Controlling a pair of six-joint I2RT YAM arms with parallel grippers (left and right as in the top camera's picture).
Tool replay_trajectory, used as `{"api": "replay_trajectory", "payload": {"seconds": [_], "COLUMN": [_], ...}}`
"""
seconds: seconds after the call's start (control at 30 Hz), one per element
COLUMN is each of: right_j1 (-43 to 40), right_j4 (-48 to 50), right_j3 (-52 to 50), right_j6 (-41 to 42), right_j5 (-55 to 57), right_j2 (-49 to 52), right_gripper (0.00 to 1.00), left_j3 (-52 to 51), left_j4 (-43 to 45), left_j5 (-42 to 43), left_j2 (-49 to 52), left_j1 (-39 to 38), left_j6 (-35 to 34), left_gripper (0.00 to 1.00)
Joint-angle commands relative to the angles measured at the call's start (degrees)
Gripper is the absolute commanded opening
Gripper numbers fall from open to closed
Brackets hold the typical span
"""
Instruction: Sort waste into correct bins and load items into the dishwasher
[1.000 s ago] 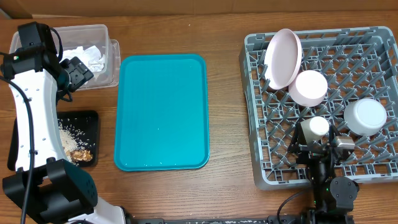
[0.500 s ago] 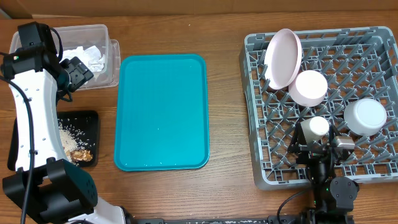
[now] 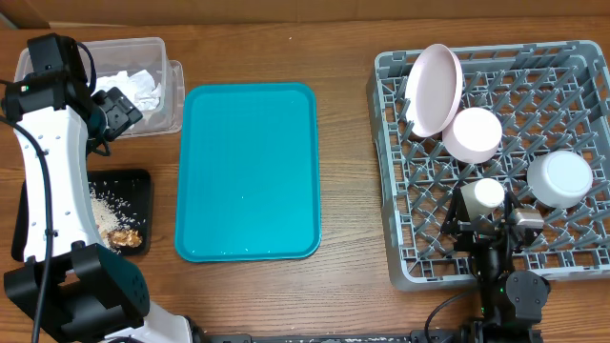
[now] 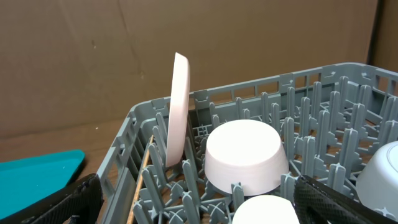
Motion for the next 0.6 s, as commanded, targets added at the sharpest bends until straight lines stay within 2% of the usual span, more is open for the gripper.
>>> {"api": "replay_trajectory", "payload": {"seconds": [0.0, 0.17, 0.3, 0.43, 0.57], "right_j1": [-0.2, -0.2, -0.2, -0.2, -0.2], "right_j4": [0.4, 0.4, 0.4, 0.4, 0.4], "right_j3": [-0.6, -0.6, -0.6, -0.6, -0.6], "right_j6": [-0.2, -0.2, -0.2, -0.2, -0.2], "right_j5": [0.0, 0.0, 0.0, 0.0, 0.0], "right_j2": [-0.6, -0.6, -0.6, -0.6, -0.6], "right_gripper": [1.00, 1.00, 1.00, 1.00, 1.00], "left_j3": [0.9, 0.9, 0.9, 0.8, -1.5], "left_j4": [0.2, 0.1, -2.6, -7.2, -7.3], "left_j5": [-3.3, -3.5, -3.7, -3.1, -0.5], "left_j2": [-1.6, -5.2, -9.4, -13.0, -16.3], "left_j1": [-0.2, -0.3, -0.3, -0.2, -0.5], "left_j6": [0.3, 0.5, 4.6, 4.6, 4.6], "left_gripper": [1.00, 1.00, 1.00, 1.00, 1.00]}}
